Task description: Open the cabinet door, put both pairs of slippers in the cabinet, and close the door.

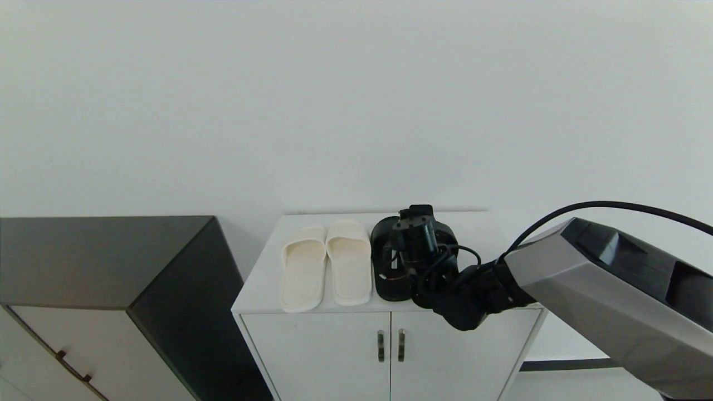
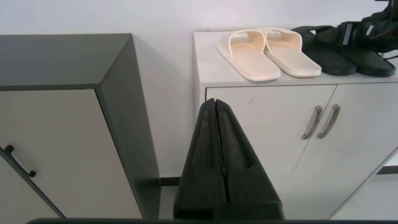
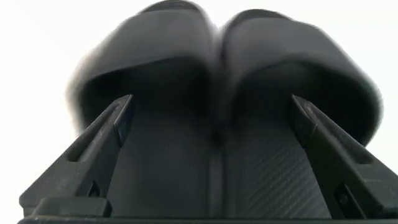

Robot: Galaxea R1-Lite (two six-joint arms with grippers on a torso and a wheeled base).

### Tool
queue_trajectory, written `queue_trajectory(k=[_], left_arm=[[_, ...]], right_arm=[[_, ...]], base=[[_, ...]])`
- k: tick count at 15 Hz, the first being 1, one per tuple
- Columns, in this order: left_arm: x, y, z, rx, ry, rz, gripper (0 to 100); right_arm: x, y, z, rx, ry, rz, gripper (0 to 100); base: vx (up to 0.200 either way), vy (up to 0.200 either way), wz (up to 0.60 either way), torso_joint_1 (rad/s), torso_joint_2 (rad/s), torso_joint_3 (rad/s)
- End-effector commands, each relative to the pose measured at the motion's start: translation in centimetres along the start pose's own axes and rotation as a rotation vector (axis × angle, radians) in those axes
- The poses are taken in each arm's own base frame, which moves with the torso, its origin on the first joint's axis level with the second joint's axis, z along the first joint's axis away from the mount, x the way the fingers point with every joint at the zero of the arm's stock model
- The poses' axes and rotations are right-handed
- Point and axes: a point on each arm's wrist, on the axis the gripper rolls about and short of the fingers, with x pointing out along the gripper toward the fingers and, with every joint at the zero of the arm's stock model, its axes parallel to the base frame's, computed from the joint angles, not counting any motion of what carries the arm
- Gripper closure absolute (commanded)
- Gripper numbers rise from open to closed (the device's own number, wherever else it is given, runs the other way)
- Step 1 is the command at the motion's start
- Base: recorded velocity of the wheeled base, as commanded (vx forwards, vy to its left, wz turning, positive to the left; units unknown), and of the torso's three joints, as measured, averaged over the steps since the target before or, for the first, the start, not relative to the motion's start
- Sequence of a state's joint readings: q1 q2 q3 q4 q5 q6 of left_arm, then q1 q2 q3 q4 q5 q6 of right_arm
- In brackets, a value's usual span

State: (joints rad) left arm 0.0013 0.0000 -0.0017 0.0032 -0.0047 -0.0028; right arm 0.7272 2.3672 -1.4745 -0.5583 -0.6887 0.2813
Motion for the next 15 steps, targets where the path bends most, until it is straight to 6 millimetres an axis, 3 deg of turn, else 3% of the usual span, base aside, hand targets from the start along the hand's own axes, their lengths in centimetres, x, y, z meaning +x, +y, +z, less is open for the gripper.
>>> queue_trajectory(k=[1, 9, 10, 15], left_arm=[[0.0, 0.0, 0.0, 0.0, 0.002, 0.0, 100], [0.0, 0.0, 0.0, -0.002, 0.002, 0.0, 100], [0.0, 0.0, 0.0, -0.002, 0.002, 0.0, 100], [0.0, 0.0, 0.0, -0.002, 0.002, 0.0, 100]], right_arm=[[1.0, -0.8, -0.2, 0.0, 0.006, -0.024, 0], [4.2, -0.8, -0.3, 0.026, -0.012, -0.043, 0], [4.3, -0.7, 0.0, 0.022, -0.007, -0.038, 100], [4.4, -0.4, 0.8, 0.027, -0.011, -0.033, 100]], base=[[0.0, 0.0, 0.0, 0.0, 0.0, 0.0], [0.0, 0.0, 0.0, 0.0, 0.0, 0.0], [0.0, 0.0, 0.0, 0.0, 0.0, 0.0], [0.0, 0.0, 0.0, 0.0, 0.0, 0.0]])
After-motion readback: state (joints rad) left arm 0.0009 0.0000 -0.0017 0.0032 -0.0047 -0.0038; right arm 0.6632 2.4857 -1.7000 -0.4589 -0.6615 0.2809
